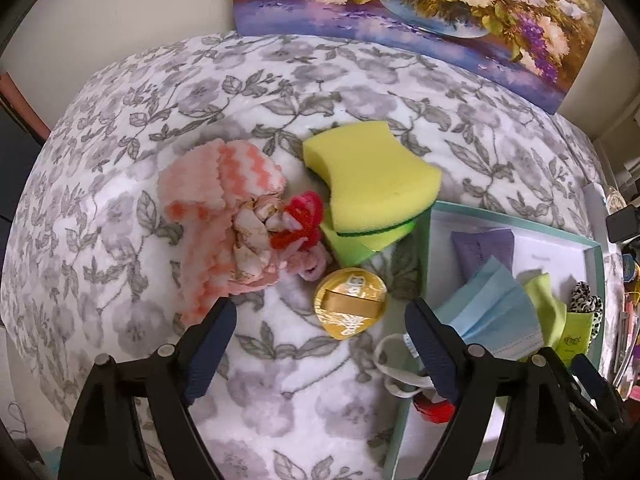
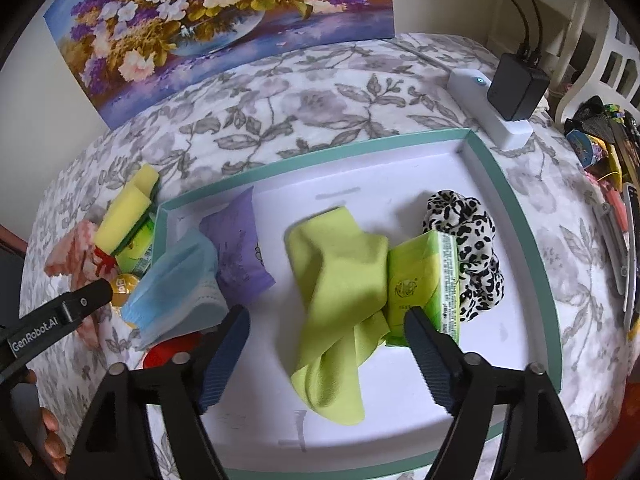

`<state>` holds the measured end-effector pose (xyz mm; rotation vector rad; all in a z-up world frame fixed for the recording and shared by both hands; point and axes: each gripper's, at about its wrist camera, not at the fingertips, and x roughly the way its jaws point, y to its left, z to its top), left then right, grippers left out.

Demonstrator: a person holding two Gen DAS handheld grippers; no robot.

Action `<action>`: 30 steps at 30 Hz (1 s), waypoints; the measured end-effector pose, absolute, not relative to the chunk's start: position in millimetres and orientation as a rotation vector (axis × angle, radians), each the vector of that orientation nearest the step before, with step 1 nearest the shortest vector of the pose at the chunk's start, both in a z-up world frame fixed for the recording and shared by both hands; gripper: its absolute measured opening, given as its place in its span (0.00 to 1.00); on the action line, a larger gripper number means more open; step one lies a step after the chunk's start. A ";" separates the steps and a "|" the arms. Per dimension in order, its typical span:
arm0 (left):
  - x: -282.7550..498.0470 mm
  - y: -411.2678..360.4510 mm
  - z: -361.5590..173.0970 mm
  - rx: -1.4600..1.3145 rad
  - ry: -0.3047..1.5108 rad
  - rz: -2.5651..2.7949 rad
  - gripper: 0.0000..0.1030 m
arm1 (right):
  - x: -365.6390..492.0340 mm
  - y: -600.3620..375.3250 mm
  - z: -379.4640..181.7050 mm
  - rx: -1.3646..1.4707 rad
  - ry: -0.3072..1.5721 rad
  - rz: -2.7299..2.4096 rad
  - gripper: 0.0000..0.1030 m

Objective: Organize soft objects
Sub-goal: 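Open the right tool dropping the green cloth while the left tool releases the mask, then move both open tools back from the tray to the pile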

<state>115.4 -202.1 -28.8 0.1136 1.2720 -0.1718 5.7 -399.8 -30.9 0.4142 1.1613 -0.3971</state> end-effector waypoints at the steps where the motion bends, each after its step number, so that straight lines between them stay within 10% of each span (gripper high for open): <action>1: 116.0 -200.3 -29.1 0.113 1.271 -0.168 0.89 | 6.3 -398.9 -31.5 0.412 1.163 -0.396 0.85; 5: 118.5 -193.9 -32.2 0.087 1.281 -0.144 0.95 | 7.9 -394.5 -33.0 0.392 1.167 -0.395 1.00; 30: 133.1 -147.8 -20.7 -0.021 1.274 -0.073 0.97 | 33.1 -358.0 -13.0 0.390 1.064 -0.349 1.00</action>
